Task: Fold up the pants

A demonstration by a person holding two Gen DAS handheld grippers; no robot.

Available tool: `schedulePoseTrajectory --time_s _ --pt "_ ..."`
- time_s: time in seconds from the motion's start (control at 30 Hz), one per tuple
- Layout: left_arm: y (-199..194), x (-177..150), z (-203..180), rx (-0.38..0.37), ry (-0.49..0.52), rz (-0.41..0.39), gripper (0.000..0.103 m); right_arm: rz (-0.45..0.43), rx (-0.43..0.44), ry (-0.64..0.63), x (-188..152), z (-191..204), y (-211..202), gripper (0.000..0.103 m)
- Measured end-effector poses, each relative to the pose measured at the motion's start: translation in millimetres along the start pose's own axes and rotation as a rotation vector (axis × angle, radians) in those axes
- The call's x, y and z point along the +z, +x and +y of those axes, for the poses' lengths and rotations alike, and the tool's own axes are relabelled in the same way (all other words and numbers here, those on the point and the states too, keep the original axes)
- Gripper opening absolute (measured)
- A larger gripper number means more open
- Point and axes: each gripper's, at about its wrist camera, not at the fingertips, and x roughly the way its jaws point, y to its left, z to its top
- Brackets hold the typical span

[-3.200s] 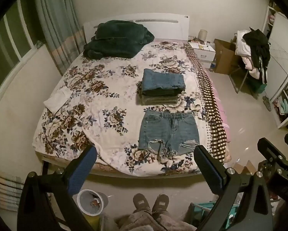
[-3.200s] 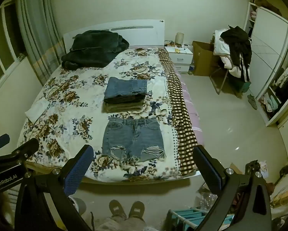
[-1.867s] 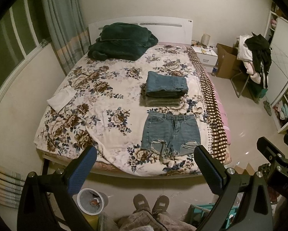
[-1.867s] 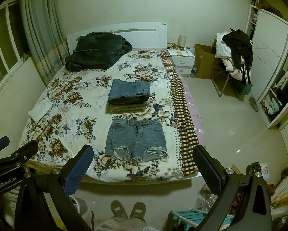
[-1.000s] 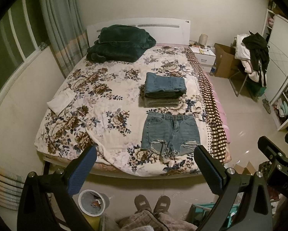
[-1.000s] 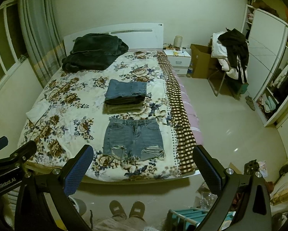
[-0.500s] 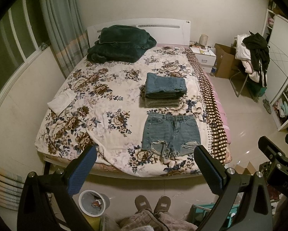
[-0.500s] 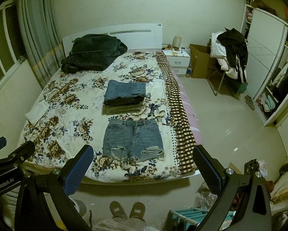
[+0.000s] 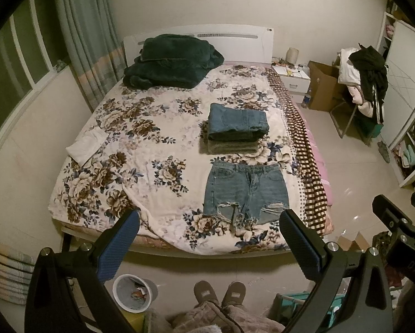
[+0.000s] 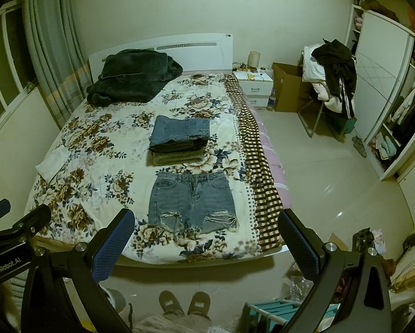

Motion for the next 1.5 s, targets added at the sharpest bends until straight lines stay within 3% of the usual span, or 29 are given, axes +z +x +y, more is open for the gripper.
schedulePoseTrajectory --time_s 0.23,0.43,0.67,1.0,1.2,1.5 --pt "38.4 5.3 -2.5 0.008 0.006 0.000 0.103 -0.005 -0.016 0.012 -0.5 -2.2 -1.2 0.103" --pt "89.2 19.2 2.0 0.005 0.022 0.007 0.103 0.007 -0.037 0.063 4.3 2.7 27.5 0.103" --pt "151.2 30.7 -8.7 -0.035 0.060 0.062 0.103 0.031 -0.083 0.107 11.4 4.8 125.0 0.103" --pt "249.4 50.0 -48.1 0.020 0.054 0.166 0.103 0.155 -0.045 0.116 31.3 -21.8 273.0 0.103" --pt "322.4 64.5 -90.7 0.090 0.014 0.221 0.103 0.238 0.011 0.064 55.9 -57.5 387.3 0.103" --pt "475.1 60.0 -170.8 0.128 -0.047 0.393 0.103 0.395 0.066 -0.069 78.6 -120.4 594.9 0.103"
